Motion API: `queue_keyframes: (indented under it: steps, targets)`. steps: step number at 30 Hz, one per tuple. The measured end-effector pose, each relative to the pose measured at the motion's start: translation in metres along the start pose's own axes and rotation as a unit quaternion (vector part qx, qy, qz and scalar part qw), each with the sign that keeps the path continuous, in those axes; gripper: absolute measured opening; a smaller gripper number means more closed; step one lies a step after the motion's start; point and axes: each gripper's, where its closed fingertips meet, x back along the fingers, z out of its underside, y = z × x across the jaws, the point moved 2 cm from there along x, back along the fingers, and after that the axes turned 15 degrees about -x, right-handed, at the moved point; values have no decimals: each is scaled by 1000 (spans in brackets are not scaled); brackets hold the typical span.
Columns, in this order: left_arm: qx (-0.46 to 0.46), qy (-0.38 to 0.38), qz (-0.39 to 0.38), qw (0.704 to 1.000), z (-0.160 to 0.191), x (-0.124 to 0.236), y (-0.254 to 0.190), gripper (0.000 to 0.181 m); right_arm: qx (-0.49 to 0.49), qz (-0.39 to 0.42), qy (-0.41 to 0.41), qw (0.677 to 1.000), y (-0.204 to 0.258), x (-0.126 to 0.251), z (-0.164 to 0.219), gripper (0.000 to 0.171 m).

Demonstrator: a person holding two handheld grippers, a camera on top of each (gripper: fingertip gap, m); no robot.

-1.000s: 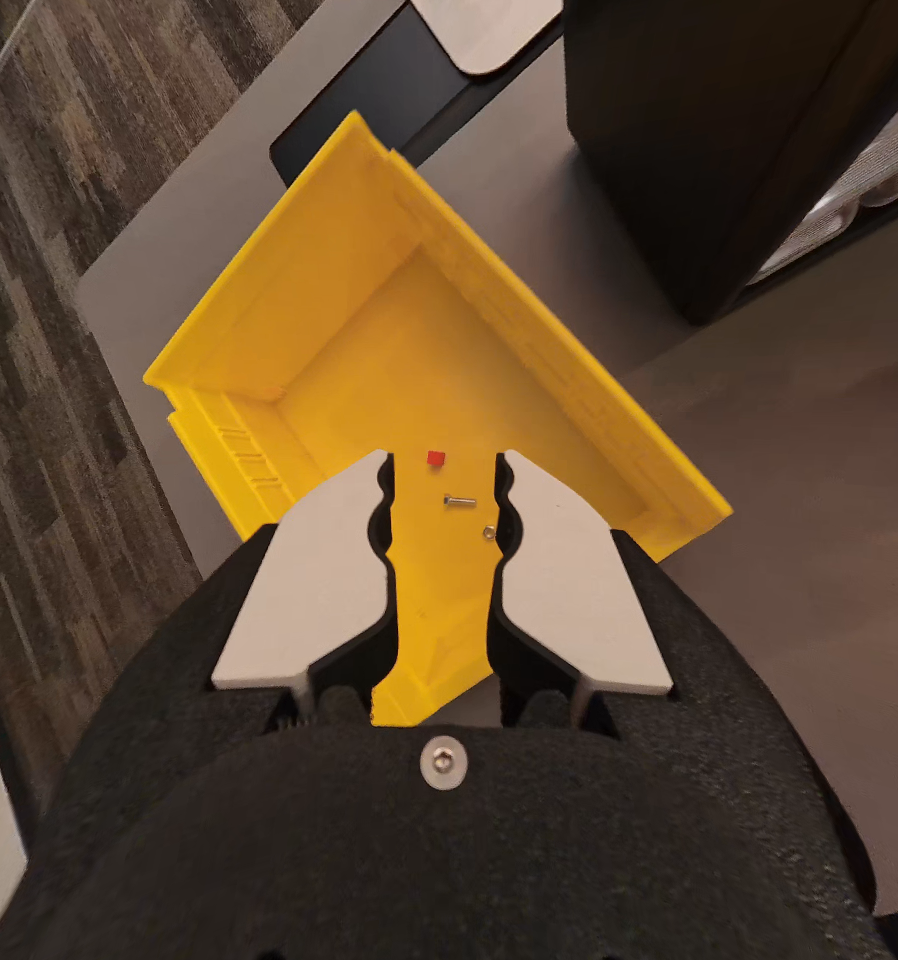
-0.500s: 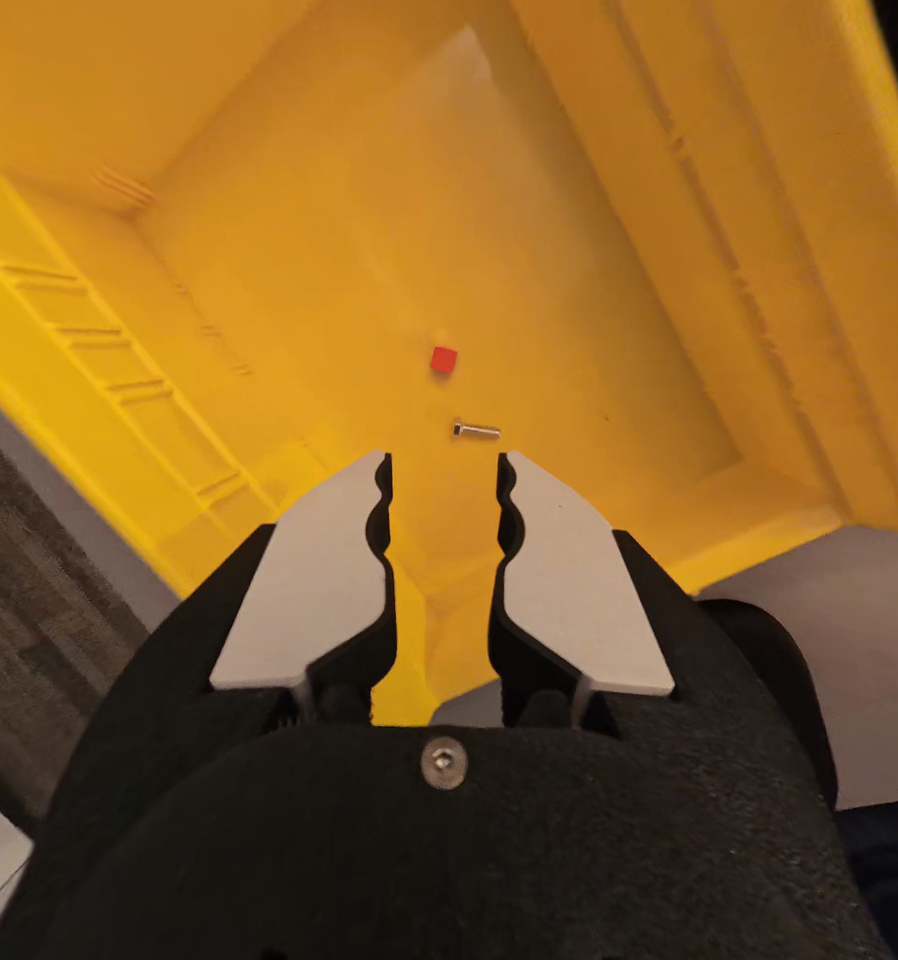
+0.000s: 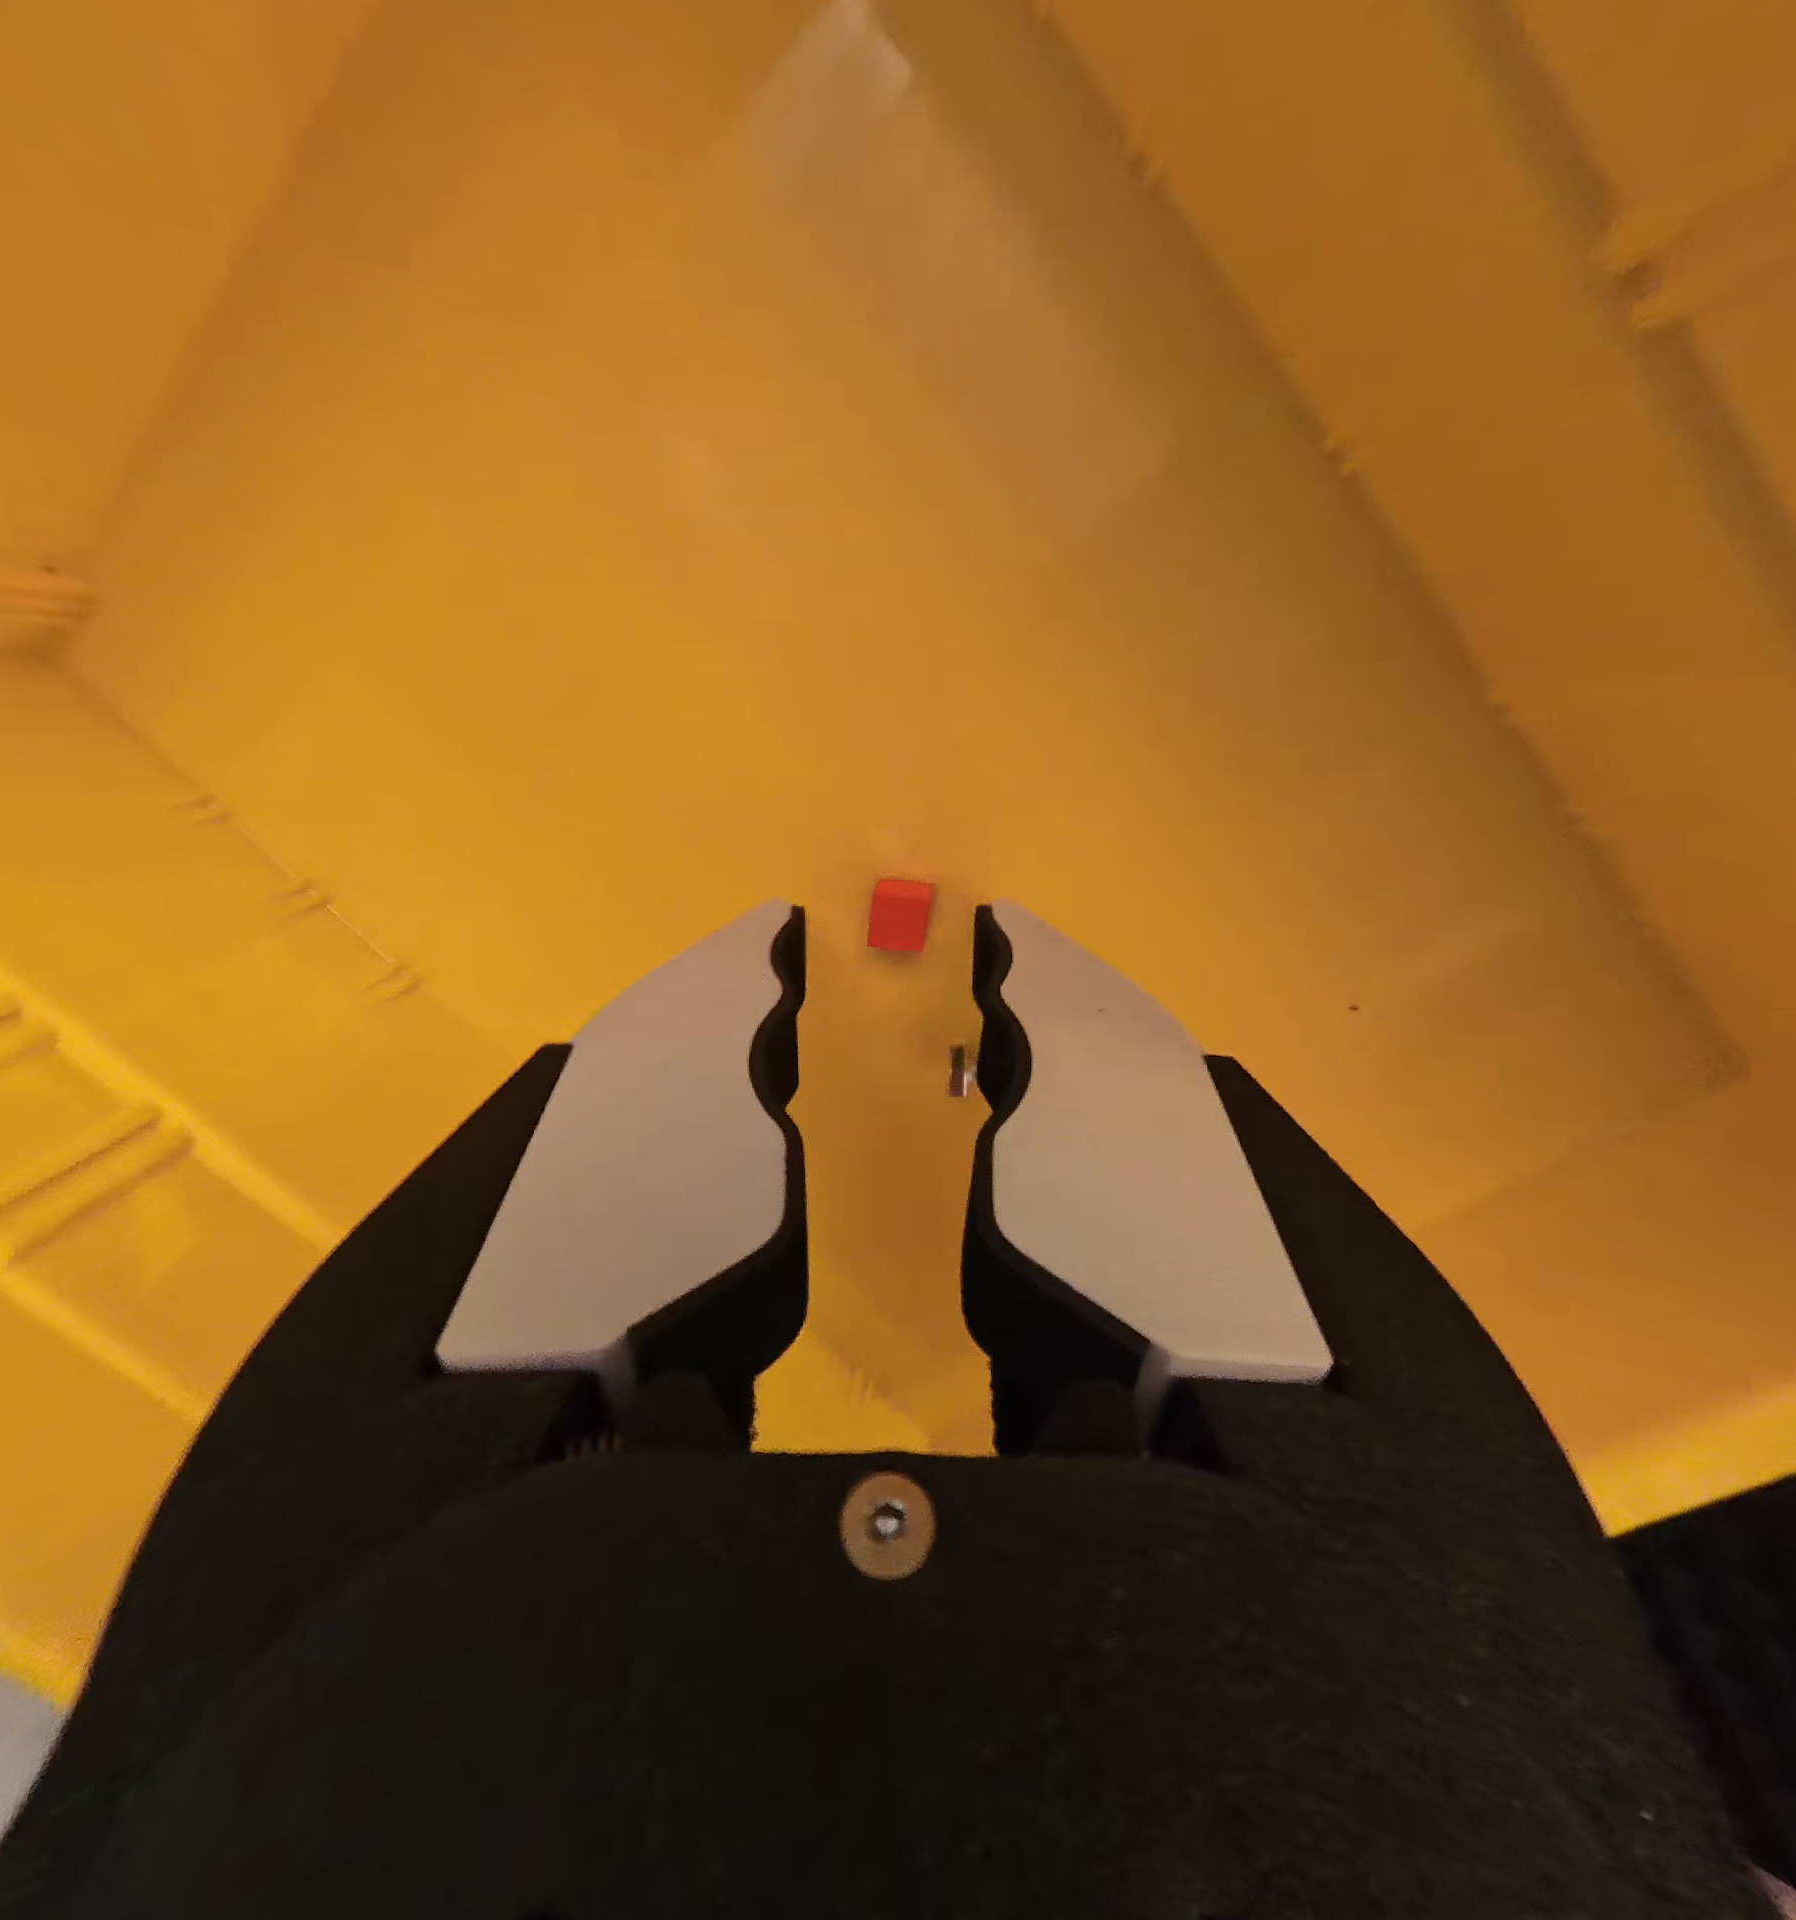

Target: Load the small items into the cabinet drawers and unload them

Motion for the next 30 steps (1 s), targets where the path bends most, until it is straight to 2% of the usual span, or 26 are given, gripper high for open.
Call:
queue_keyframes:
  steps: [3, 6, 12, 17, 23, 27, 30]
  targets:
    - [-6, 13, -6, 1000, 0, -1, 0, 27, -8, -4, 5, 1000, 2, 10, -4, 11]
    - [-14, 13, 11, 1000, -3, -2, -7, 10, -22, -3, 11, 1000, 2, 21, -7, 11]
    - [-20, 8, 13, 1000, 0, 8, -9, 10, -21, -3, 9, 1000, 4, 26, -10, 11]
    - [-40, -87, 60, 994, -9, 57, -30, 10, -29, -5, 21, 999, 3, 31, -9, 11]
    - [-141, -218, 78, 962, -38, 135, -84, 10, -30, -8, 22, 999, 4, 32, -9, 12]
    - [-205, -279, 70, 936, -75, 174, -136, 10, -36, -9, 20, 999, 4, 32, -9, 11]
    - [-253, -284, 45, 924, -113, 177, -177, 10, -35, -10, 15, 999, 4, 32, -10, 11]
